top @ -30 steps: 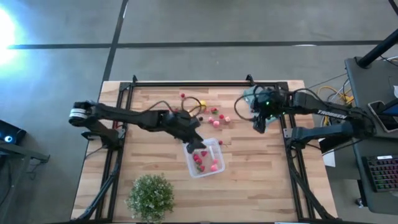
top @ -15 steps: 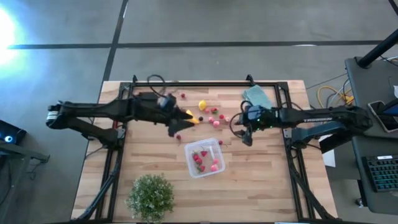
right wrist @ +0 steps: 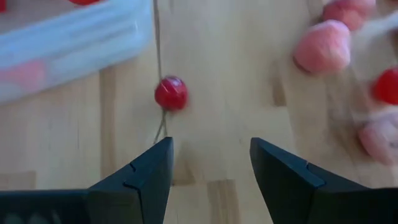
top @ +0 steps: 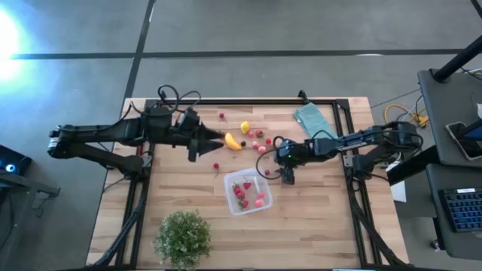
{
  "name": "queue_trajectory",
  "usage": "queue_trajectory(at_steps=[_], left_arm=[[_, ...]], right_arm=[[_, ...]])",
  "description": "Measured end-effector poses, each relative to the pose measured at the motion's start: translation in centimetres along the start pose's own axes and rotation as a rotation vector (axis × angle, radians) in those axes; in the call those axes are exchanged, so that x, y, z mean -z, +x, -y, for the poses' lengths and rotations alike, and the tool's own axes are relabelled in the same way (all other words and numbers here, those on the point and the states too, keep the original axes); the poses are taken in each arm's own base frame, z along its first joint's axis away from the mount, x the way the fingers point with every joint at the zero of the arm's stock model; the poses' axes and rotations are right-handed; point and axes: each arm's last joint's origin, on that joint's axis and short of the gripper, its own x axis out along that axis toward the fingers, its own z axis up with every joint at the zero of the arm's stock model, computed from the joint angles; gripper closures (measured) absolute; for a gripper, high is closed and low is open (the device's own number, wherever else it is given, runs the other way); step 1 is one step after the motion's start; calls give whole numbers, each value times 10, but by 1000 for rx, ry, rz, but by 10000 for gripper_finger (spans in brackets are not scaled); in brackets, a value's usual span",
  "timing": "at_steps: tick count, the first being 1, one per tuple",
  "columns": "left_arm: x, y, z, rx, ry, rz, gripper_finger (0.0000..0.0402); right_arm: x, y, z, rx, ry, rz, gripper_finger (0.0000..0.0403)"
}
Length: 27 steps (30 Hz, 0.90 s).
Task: Pick and placing Produce into tupperware
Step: Put the red cherry into the transparent bin
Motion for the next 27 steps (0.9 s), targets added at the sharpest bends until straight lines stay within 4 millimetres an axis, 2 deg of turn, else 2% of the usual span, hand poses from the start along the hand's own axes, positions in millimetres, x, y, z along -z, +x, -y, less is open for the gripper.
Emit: queue_trajectory(at_steps=[12,22,27], left_arm=[[8,7,-7,-74,-9,-61,166],[9,10,-9,-112,-10,-46,166],[8,10,-9,-125,-34,-36,166]], right_arm=[[-3,6,-24,-1,-183,113,197],[2,27,-24,1,-236,85,197],[-1,30,-24,0,-205,117,197]])
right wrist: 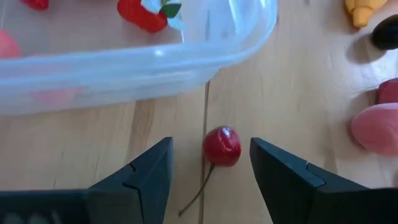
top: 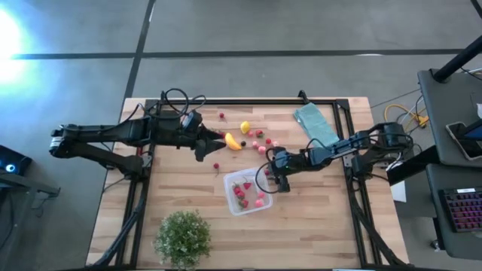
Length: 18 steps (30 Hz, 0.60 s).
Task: Pick and placing Produce into tupperware
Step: Put the red cherry into the transparent bin
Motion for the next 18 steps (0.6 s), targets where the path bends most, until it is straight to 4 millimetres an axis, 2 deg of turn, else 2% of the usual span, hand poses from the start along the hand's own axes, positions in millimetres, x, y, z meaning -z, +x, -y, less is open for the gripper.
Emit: queue_trajectory(at_steps=[14,18], left_arm=[[1,2,-1,-5,-1,-3,166],[1,2,-1,-9,0,-5,166]], right_arm=[[5,10,-1,-6,33,-21,198],[3,11,-1,-2,44,-9,211]])
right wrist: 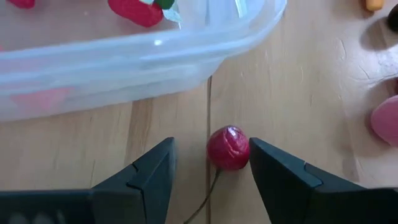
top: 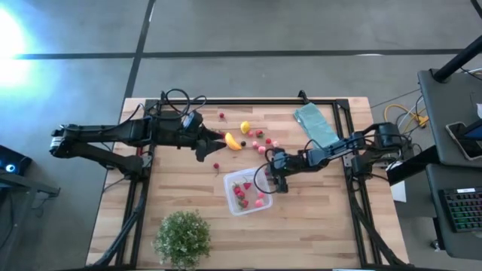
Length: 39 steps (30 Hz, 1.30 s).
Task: Pick and placing Produce into tupperware
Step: Put the red cherry into the transparent bin
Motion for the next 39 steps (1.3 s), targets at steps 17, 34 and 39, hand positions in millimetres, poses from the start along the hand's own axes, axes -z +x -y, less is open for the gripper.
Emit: queue_trajectory(at_steps=[17,34,39], left_arm=[[3,2,-3,-22,1,4,166],[8,5,-7,-35,56,-16,166],[10,6,-8,-40,56,-22,166]], right_arm=[[1,0,0,14,-3,-9,310],[-21,-80,15,137,136,96,312],[-32,-90,14,86,201,125,299]])
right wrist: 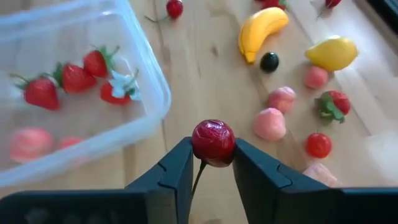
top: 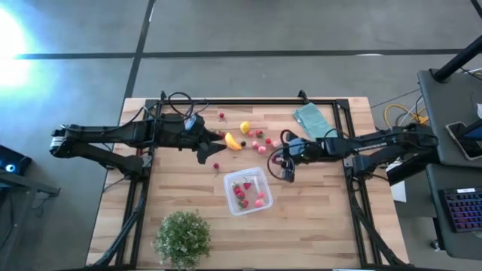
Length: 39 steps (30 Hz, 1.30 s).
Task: Pick and placing Produce into tupperware
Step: Put the red cherry into the transparent bin
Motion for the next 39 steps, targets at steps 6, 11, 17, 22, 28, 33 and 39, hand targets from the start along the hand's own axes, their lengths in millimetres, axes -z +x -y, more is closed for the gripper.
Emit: queue_trajectory(at_steps=[6,11,17,22,28,33,39], left_arm=[[1,0,0,-2,2,-2,166],[1,0,-1,-7,10,-2,166],[3,2,-2,-14,10,-9,166],[5,3,-3,-17,26,-14,166],[6,4,-4,-26,28,-26,166],[12,4,-8,-65,33,-86,166],[26,2,-19,-211,52,-209,166]], right_arm=[[-32,5,-26,-105,-77,44,293],[-38,27,-35,-178,-119,-63,304],[-48,39,-42,-321,-108,-82,308],[-48,58,-46,-432,-87,-169,295],[-54,67,-48,-489,-52,-187,258],[-58,61,-47,-435,-22,-195,223],[-71,41,-39,-186,-8,-223,209]])
